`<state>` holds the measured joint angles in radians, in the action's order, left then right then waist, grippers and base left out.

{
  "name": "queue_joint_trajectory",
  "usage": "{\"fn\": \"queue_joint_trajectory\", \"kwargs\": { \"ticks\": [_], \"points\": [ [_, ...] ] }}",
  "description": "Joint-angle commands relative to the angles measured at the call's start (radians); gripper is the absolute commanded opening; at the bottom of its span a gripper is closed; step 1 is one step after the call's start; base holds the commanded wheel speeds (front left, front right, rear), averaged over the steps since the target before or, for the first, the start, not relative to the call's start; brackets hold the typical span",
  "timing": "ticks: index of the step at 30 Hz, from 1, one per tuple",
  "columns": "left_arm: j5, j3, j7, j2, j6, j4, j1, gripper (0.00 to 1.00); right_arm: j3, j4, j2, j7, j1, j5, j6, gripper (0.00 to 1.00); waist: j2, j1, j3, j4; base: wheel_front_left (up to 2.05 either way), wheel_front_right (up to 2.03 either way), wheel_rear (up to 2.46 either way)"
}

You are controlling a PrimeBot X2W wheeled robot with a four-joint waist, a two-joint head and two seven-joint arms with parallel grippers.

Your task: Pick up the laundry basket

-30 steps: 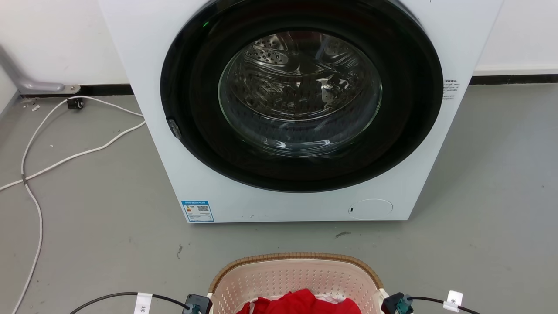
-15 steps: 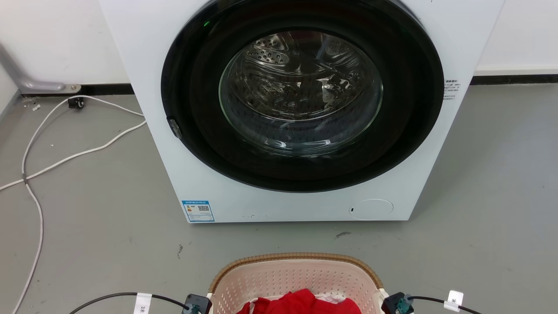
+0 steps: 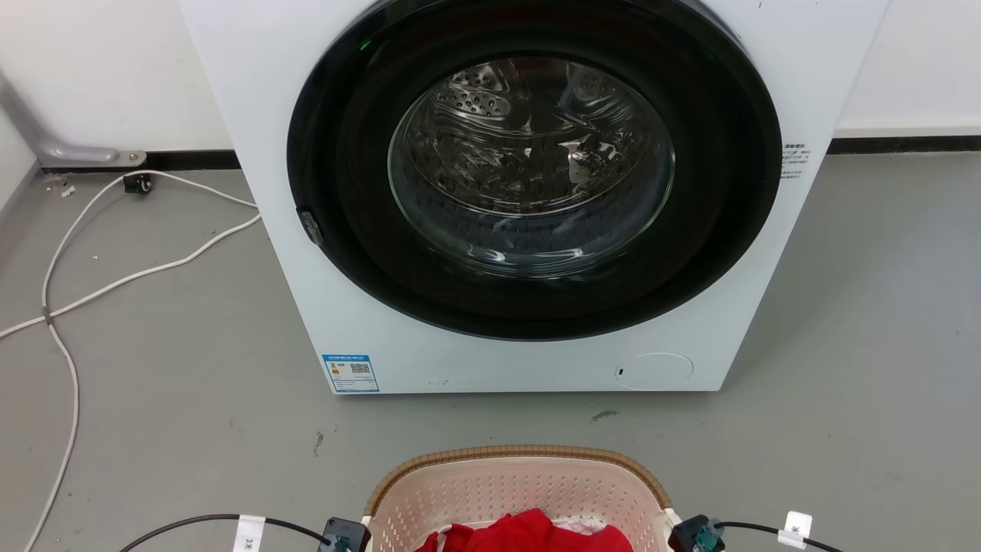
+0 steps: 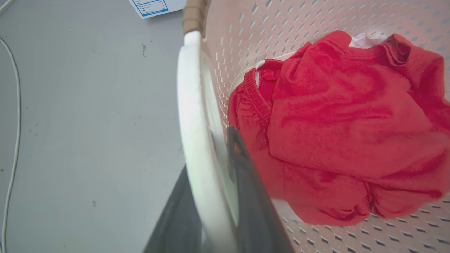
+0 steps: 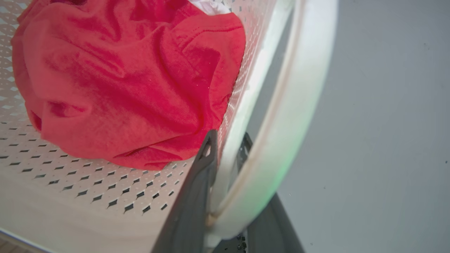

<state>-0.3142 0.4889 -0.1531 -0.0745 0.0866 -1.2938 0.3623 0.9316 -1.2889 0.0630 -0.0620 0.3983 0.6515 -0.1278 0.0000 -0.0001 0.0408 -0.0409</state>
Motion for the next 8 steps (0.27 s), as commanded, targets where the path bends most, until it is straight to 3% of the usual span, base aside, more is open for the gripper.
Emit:
{"fn": "queue_joint_trajectory", "kwargs": {
  "ticks": [1, 8],
  "points": [
    [0.000, 0.006, -0.008, -0.006, -0.002, 0.010, 0.002, 0.00, 0.011, 0.000, 0.001, -0.003, 0.005, -0.002, -0.005, 0.00, 0.0000, 0.0001, 0.000, 0.000, 0.00, 0.00, 0.00],
    [-0.008, 0.012, -0.010, -0.007, -0.003, 0.010, -0.004, 0.00, 0.016, 0.000, 0.004, -0.004, 0.002, 0.003, -0.005, 0.00, 0.0000, 0.0001, 0.006, 0.000, 0.00, 0.00, 0.00]
  ]
}}
